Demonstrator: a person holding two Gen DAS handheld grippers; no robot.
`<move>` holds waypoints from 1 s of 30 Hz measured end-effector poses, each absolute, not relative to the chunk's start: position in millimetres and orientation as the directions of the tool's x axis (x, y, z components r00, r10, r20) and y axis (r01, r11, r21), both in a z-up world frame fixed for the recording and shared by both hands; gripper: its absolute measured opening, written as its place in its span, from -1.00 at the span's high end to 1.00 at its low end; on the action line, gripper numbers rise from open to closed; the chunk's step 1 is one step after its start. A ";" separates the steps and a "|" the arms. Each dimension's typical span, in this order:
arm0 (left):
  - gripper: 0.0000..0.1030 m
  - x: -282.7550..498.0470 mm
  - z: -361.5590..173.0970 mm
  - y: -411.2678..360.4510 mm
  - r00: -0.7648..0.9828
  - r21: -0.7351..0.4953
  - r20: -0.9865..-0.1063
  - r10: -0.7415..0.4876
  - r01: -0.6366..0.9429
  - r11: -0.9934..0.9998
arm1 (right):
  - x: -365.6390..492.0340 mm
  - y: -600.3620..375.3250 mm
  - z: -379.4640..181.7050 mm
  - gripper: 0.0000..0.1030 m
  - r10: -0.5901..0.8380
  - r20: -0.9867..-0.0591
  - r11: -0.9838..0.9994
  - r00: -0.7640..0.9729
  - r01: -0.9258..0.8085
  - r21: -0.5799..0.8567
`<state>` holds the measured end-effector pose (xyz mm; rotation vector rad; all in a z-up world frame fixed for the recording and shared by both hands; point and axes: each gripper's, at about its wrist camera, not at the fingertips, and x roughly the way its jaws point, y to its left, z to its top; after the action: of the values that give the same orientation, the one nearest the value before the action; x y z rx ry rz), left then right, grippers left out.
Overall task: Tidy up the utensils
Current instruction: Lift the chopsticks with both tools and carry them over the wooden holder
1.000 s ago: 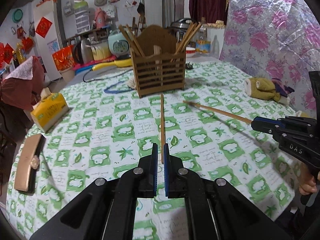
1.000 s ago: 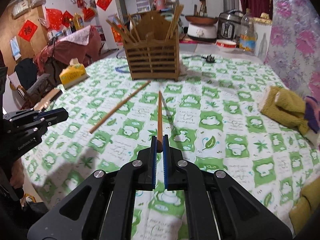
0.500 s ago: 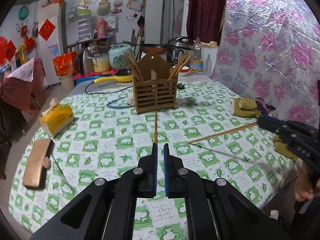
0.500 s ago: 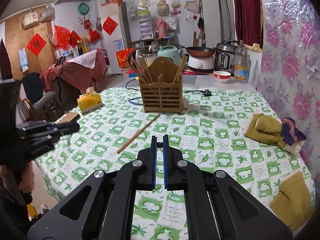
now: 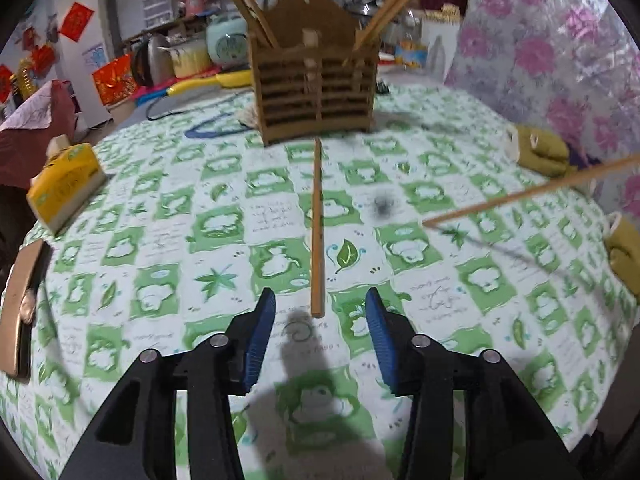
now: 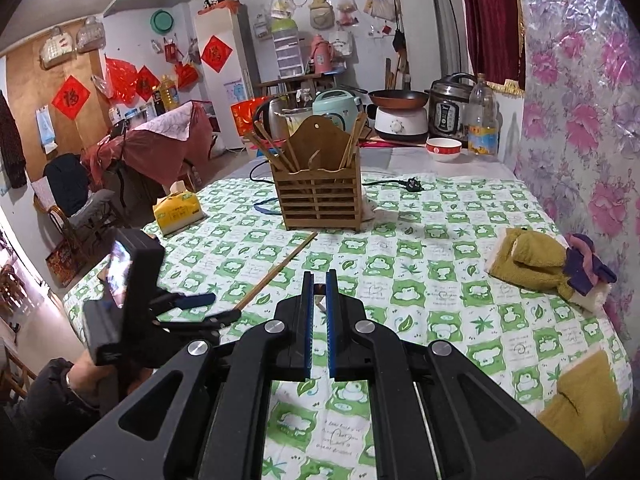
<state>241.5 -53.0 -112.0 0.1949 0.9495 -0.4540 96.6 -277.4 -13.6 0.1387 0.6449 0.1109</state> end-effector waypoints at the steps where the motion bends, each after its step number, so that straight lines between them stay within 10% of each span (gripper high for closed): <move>1: 0.25 243.5 -115.7 -56.4 0.488 -0.026 -0.826 -0.282 0.467 0.884 | 99.0 -278.9 -14.2 0.87 0.150 -0.591 0.984 0.793 -0.061 0.168; 6: 0.84 255.0 -123.3 -60.2 0.426 -0.064 -0.850 -0.309 0.499 0.864 | 111.7 -289.2 -15.4 0.87 0.170 -0.590 0.978 0.790 -0.063 0.198; 30: 0.89 287.3 49.5 -54.1 0.653 -0.063 -0.611 -0.446 0.522 0.850 | 180.2 -288.3 22.8 0.87 0.162 -0.547 0.978 0.821 -0.060 0.200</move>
<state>287.3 -54.1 49.5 0.1228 0.6593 -0.5510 180.2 -288.3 22.8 0.1776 0.5962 0.1189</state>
